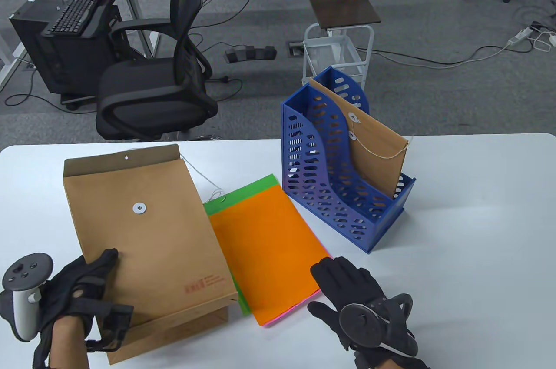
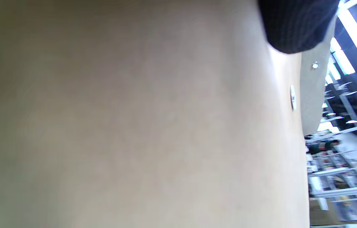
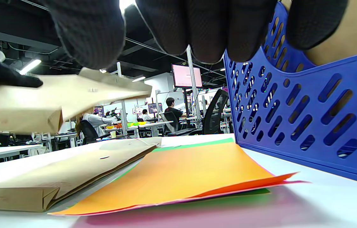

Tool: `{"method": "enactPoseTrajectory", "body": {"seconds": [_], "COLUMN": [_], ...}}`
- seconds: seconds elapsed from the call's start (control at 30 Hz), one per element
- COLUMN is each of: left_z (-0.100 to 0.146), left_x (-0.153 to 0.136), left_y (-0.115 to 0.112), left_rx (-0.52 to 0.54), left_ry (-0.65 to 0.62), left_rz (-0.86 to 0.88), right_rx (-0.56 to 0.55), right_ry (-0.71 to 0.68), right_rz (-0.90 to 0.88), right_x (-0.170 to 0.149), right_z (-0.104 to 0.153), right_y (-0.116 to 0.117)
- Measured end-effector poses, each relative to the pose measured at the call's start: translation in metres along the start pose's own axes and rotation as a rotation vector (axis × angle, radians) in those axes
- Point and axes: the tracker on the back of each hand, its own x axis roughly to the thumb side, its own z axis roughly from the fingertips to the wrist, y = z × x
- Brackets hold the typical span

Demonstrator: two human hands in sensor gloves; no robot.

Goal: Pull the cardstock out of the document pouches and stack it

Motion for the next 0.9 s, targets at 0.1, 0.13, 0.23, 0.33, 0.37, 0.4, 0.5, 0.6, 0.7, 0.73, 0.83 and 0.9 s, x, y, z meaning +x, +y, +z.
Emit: {"method": "enactPoseTrajectory", "body": {"seconds": [0.1, 0.13, 0.23, 0.33, 0.37, 0.4, 0.5, 0.6, 0.7, 0.73, 0.83, 0.9], "left_z": [-0.012, -0.016, -0.027, -0.032, -0.033, -0.034, -0.033, -0.026, -0.002, 0.007, 0.054, 0.080], "left_x": [-0.009, -0.013, -0.025, -0.028, -0.029, -0.031, -0.032, -0.015, 0.025, 0.036, 0.072, 0.077], "left_y": [-0.010, -0.014, -0.023, -0.030, -0.031, -0.033, -0.039, -0.042, -0.052, -0.057, -0.086, -0.108], "left_rx": [0.066, 0.071, 0.082, 0.249, 0.273, 0.306, 0.395, 0.422, 0.415, 0.408, 0.340, 0.296], "left_ry": [0.053, 0.075, 0.157, 0.269, 0.316, 0.384, 0.449, 0.330, 0.027, -0.076, -0.431, -0.598], "left_rz": [-0.132, -0.182, -0.222, -0.572, -0.659, -0.744, -0.952, -0.983, -0.746, -0.686, -0.451, -0.284], "right_rx": [0.020, 0.015, 0.007, -0.001, -0.001, 0.001, 0.013, 0.013, 0.006, 0.006, 0.006, 0.016], "right_ry": [-0.034, -0.042, -0.062, -0.070, -0.069, -0.069, -0.064, -0.066, -0.070, -0.070, -0.052, -0.027], "right_rz": [0.012, 0.023, 0.022, 0.024, 0.024, 0.021, 0.014, 0.006, 0.003, 0.002, -0.018, -0.029], "right_x": [0.004, 0.007, 0.012, 0.013, 0.013, 0.013, 0.012, 0.013, 0.015, 0.016, 0.014, 0.010], "right_z": [0.000, 0.000, 0.001, 0.002, 0.002, 0.002, 0.001, 0.001, 0.002, 0.002, 0.002, 0.002], "right_y": [0.001, 0.001, -0.001, -0.002, -0.002, -0.002, -0.001, -0.002, -0.002, -0.002, -0.002, -0.002]}}
